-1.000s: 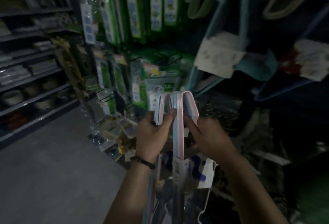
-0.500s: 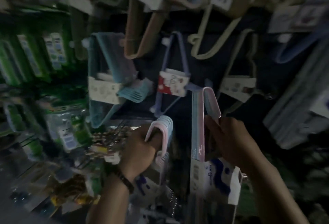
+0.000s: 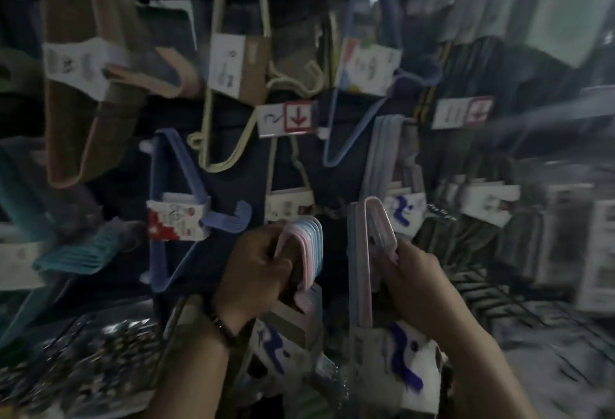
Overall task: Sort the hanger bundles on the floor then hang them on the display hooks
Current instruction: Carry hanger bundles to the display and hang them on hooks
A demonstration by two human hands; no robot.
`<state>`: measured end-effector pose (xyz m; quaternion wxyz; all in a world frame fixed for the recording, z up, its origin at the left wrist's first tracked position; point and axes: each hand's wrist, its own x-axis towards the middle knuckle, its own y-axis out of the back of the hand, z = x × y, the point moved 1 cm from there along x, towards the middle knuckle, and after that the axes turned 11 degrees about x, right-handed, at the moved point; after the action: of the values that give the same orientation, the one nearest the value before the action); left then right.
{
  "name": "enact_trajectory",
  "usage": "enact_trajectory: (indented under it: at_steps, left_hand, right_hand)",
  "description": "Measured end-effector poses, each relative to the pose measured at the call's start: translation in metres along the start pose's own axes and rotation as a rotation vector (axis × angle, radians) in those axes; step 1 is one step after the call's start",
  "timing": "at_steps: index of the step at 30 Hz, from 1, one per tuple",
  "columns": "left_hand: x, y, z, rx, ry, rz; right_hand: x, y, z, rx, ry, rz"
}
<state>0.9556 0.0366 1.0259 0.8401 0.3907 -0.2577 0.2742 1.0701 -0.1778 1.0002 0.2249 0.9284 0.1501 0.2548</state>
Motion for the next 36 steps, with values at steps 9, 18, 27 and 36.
enact_trajectory:
  at_steps: [9,18,27,36]
  left_hand:
    - [0.052,-0.037,0.07,-0.093,-0.135,-0.151]
    - [0.119,-0.065,0.129,-0.132,-0.134,-0.507]
    - [0.136,-0.063,0.155,0.218,-0.088,-0.421]
    - [0.148,-0.052,0.15,0.166,-0.264,-0.434]
  right_hand:
    - [-0.009,0.089,0.013,-0.054,0.036,0.118]
    - [0.007,0.146,0.028,-0.196,0.055,0.191]
    - [0.029,0.157,0.04,-0.238,0.097,0.134]
    - [0.058,0.155,0.035,-0.206,0.219,0.158]
